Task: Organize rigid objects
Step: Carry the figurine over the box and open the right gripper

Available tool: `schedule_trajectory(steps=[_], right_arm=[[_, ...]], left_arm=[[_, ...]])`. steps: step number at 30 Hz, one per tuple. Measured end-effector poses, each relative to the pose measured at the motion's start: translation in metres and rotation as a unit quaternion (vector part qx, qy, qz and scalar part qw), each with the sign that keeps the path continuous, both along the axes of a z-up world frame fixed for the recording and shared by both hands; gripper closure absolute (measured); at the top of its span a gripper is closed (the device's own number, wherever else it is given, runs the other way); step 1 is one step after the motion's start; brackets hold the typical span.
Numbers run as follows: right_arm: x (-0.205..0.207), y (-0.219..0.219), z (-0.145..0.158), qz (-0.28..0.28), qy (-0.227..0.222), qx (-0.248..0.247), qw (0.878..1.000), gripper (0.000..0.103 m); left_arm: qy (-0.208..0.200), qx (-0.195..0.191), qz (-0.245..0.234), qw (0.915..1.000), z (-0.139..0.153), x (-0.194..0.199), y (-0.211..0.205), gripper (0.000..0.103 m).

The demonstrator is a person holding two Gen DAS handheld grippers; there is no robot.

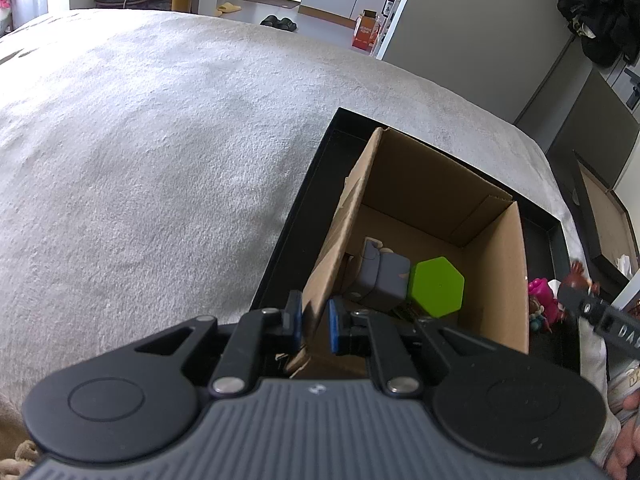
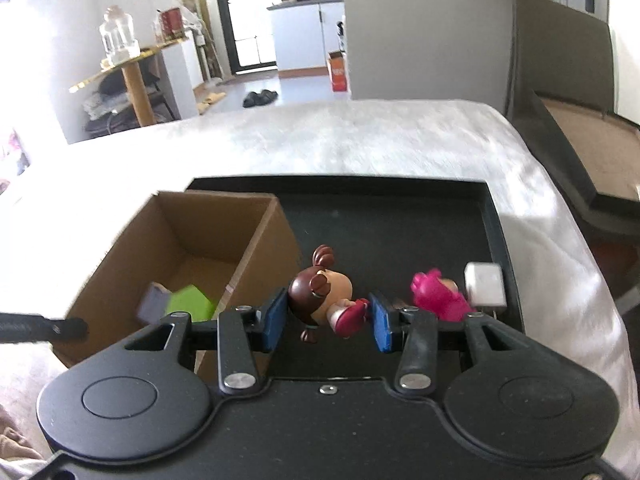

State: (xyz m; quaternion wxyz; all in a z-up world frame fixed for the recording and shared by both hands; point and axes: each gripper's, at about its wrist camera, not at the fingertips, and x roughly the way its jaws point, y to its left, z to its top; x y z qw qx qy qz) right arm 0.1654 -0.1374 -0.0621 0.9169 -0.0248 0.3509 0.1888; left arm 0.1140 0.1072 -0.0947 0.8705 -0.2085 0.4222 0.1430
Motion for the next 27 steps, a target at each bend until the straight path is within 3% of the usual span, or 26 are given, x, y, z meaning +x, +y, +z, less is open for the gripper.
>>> schedule_trajectory(steps=[10, 27], right_arm=[[0.006, 0.028, 0.023, 0.03, -0.024, 0.007, 0.999, 0.06], [0.009, 0.098, 0.029, 0.094, -0.033, 0.013, 0.995, 0.059]], left_arm=[[0.0, -0.008, 0.003, 1.0, 0.0, -0.001, 0.002, 0.091], [0.001, -0.013, 0.005, 0.9999, 0.001, -0.001, 0.003, 0.091]])
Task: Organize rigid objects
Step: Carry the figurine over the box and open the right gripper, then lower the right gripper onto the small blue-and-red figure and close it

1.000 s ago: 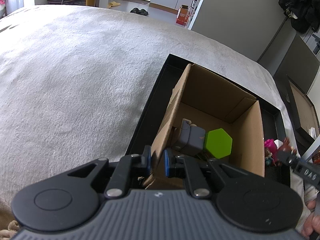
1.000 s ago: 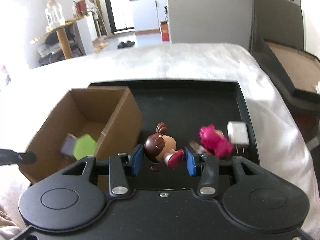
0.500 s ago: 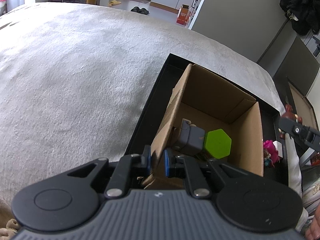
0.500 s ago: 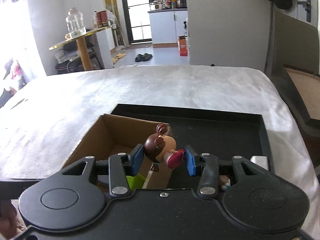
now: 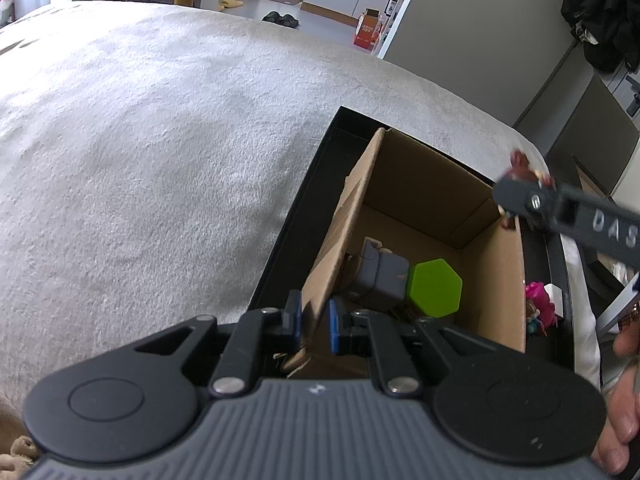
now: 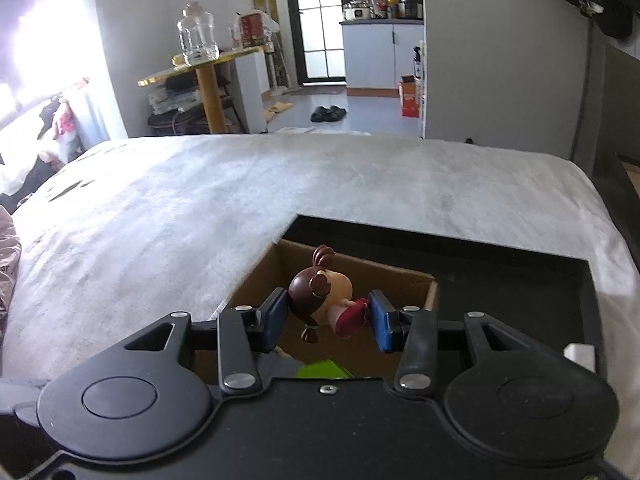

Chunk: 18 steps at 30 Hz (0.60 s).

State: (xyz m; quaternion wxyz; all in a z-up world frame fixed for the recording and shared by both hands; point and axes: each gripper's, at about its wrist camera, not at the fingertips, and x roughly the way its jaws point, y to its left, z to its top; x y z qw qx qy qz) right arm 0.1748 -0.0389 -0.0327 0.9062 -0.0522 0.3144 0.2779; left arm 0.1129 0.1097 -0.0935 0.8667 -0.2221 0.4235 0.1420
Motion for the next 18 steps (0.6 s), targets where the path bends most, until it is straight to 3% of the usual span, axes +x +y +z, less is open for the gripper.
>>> schedule_trajectory(steps=[4, 18], right_arm=[[-0.004, 0.005, 0.004, 0.004, -0.019, 0.005, 1.0, 0.041], [-0.021, -0.041, -0.001, -0.028, 0.003, 0.007, 1.0, 0.038]], left_arm=[[0.0, 0.0, -0.001, 1.0, 0.0, 0.0, 0.0, 0.091], [-0.001, 0.005, -0.001, 1.0, 0.001, 0.001, -0.001, 0.091]])
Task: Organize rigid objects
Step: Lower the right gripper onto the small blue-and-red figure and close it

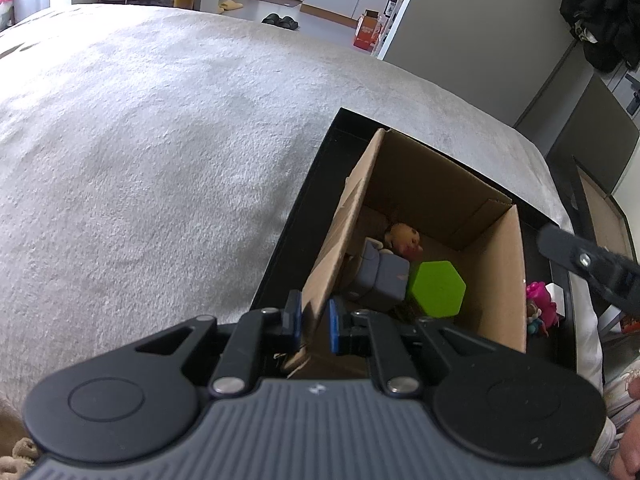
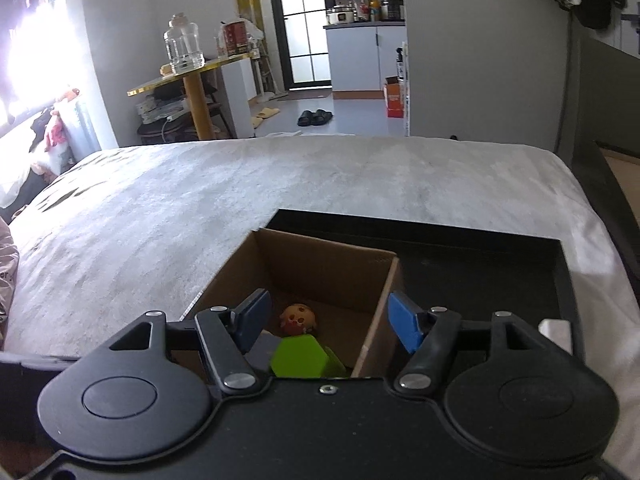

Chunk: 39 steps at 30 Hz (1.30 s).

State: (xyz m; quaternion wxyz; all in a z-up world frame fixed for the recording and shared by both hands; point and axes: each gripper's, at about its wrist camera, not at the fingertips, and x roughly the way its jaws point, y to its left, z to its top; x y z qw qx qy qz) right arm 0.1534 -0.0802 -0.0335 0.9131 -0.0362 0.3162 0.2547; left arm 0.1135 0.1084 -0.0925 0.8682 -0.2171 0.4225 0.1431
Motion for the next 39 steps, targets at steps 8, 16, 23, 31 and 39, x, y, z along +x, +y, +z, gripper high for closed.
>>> schedule_trajectory(steps=[8, 16, 23, 31, 39], right_arm=[[-0.007, -0.025, -0.006, -0.018, -0.004, -0.012, 1.0, 0.03], [-0.006, -0.053, -0.018, -0.047, 0.001, -0.009, 0.999, 0.025], [0.0, -0.078, -0.032, -0.072, 0.011, 0.0, 0.997, 0.025], [0.012, -0.093, -0.05, -0.085, 0.013, 0.001, 0.996, 0.025], [0.035, -0.102, -0.084, -0.095, 0.021, -0.008, 0.995, 0.031]], left_arm=[[0.0, 0.005, -0.002, 1.0, 0.001, 0.0, -0.001, 0.091], [0.0, 0.022, -0.008, 0.9997, 0.001, 0.0, -0.006, 0.091], [0.0, 0.033, -0.011, 0.9994, 0.002, 0.0, -0.007, 0.092], [-0.008, 0.048, -0.012, 0.9987, 0.003, -0.002, -0.011, 0.092], [-0.007, 0.062, -0.012, 0.998, 0.003, -0.001, -0.016, 0.092]])
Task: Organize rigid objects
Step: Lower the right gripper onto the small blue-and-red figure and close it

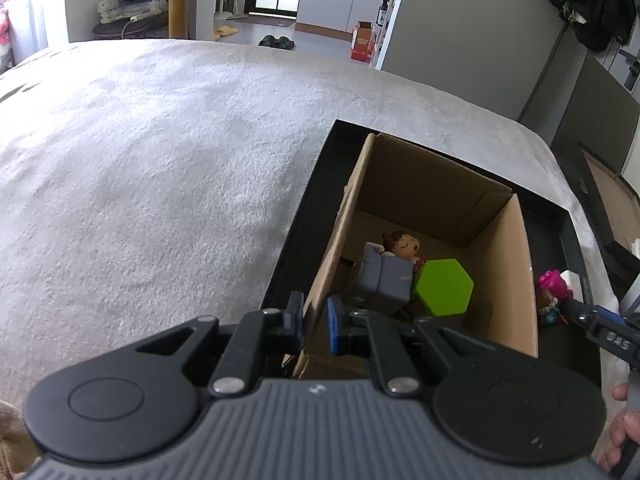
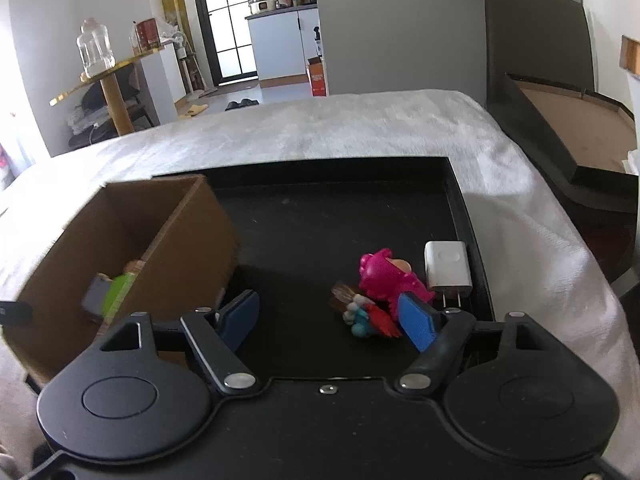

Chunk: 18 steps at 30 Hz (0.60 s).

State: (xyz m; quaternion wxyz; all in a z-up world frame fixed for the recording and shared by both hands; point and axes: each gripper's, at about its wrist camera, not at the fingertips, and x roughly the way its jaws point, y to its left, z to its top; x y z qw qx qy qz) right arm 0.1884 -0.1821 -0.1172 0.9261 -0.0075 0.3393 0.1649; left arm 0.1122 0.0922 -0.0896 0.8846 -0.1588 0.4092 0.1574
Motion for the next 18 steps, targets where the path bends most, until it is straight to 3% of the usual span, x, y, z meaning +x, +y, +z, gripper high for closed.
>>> schedule_trajectory(steps=[7, 16, 18], right_arm=[[0.017, 0.0, -0.023, 0.011, 0.018, -0.005, 1.0, 0.056], [0.026, 0.004, -0.036, 0.003, 0.016, -0.026, 1.0, 0.057], [0.028, 0.007, -0.043, 0.007, 0.033, -0.04, 0.999, 0.069]], left_arm=[[0.004, 0.008, 0.002, 1.0, -0.001, 0.003, -0.002, 0.092], [0.005, 0.011, 0.003, 0.9999, -0.001, 0.003, -0.003, 0.092], [0.005, 0.009, 0.002, 0.9999, -0.001, 0.003, -0.002, 0.092]])
